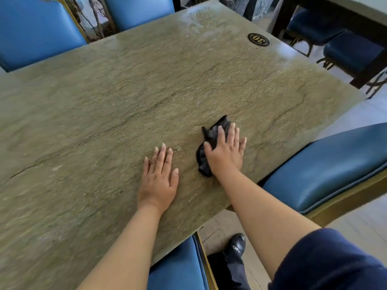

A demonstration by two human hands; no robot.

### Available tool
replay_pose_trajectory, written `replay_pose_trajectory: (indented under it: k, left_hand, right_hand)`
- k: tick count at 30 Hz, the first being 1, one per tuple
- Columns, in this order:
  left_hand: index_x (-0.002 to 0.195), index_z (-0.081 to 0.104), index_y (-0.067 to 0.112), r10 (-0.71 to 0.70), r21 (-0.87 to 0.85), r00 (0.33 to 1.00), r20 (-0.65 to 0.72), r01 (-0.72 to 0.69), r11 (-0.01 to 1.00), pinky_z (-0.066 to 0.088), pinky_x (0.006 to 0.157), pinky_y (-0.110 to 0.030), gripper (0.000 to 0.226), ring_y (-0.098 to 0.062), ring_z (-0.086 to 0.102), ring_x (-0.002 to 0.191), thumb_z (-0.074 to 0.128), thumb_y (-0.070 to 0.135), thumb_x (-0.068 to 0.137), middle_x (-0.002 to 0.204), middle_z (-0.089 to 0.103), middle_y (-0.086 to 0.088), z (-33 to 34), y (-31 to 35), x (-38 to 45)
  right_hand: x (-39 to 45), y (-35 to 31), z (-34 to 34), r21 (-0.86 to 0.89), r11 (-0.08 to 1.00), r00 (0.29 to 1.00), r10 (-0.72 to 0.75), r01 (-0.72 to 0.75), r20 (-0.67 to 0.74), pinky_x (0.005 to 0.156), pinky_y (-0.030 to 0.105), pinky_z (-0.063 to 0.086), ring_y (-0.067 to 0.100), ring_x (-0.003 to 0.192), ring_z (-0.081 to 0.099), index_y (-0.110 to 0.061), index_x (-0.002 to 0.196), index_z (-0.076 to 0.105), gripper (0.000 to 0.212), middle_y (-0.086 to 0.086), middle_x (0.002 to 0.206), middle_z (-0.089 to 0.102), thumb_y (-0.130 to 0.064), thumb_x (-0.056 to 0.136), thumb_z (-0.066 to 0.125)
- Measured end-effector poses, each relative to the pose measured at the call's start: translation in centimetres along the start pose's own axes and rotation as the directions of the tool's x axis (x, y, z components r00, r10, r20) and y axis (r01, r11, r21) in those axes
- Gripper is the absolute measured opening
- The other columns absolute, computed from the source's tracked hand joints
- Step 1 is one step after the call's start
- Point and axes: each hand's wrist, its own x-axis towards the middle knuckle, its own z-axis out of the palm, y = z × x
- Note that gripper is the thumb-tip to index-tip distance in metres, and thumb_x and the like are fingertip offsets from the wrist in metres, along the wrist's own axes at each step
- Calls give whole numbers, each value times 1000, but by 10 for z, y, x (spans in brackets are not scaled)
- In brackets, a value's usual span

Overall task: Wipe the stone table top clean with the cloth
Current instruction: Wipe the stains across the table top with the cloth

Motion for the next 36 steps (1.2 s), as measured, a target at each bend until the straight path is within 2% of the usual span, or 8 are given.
replay_pose_trajectory:
  k: [6, 13, 18, 21, 23, 25, 29, 36]
  left_hand:
    - [154, 4, 19, 18, 25, 1000, 13, -18, 1000, -3, 121, -43, 68, -15, -12, 149, 3, 47, 92, 163, -6, 0, 0, -1, -1]
    - [154, 0, 17, 43, 98, 999, 21, -44, 994, 0, 121, -45, 71, -19, -11, 149, -6, 41, 88, 162, -8, -5, 1, -2, -1]
    - [153, -3, 19, 44, 44, 998, 36, -45, 998, -5, 121, -42, 74, -16, -14, 148, -12, 41, 83, 162, -11, -2, -1, -1, -1]
    - [153, 0, 19, 36, 26, 999, 27, -37, 999, -6, 121, -42, 75, -16, -12, 149, -11, 41, 82, 162, -9, -2, 0, -1, 0]
    - [153, 1, 19, 28, 32, 999, 26, -28, 999, -7, 121, -41, 75, -16, -11, 149, -10, 42, 83, 162, -8, -2, 1, 0, 0]
    - [153, 1, 19, 24, 47, 999, 26, -25, 999, -7, 121, -42, 75, -17, -11, 149, -9, 42, 83, 162, -8, -2, 2, -1, 1]
    - [154, 4, 19, 19, 30, 1000, 11, -19, 999, -7, 121, -42, 74, -16, -10, 149, -5, 43, 85, 162, -6, -1, 3, -1, 0]
    - [154, 15, 20, 15, -78, 999, -37, -18, 997, -4, 121, -38, 71, -15, -2, 150, 3, 42, 87, 163, 4, 0, -1, 1, -1]
  right_hand:
    - [10, 7, -10, 75, 995, 997, 70, -68, -17, 116, 50, -13, 23, 147, -5, -33, 149, 20, 56, -5, 162, 0, -33, 95, 33]
    - [-48, 4, 6, 128, 936, 940, -336, 327, 52, 117, 41, -15, 14, 147, -3, -40, 144, 28, 59, -13, 161, 3, -45, 88, 47]
    - [-96, 35, -1, 452, 785, 866, -498, 424, 52, 119, 28, 6, 8, 137, 29, -35, 117, 66, 54, -17, 142, 47, 0, 78, 53]
    - [-119, 52, -10, 544, 777, 894, -437, 316, 105, 101, 23, 35, 9, 110, 45, -26, 88, 79, 52, -17, 111, 69, 12, 68, 50]
    - [-119, 57, -19, 557, 788, 903, -404, 264, 145, 91, 22, 41, 8, 95, 45, -28, 75, 79, 53, -13, 92, 73, 11, 62, 45]
    - [-104, 58, -27, 580, 789, 952, -298, 202, 73, 95, 20, 40, 6, 95, 44, -36, 82, 77, 56, -9, 98, 69, 6, 65, 44]
    - [-67, 53, -21, 499, 847, 983, -155, 182, -95, 109, 25, 26, 17, 116, 34, -31, 134, 54, 65, -9, 135, 52, 3, 79, 45]
    - [-115, 43, 7, 468, 808, 917, -400, 357, -9, 120, 38, 3, 14, 127, 33, -34, 130, 58, 57, -17, 140, 48, -6, 81, 48]
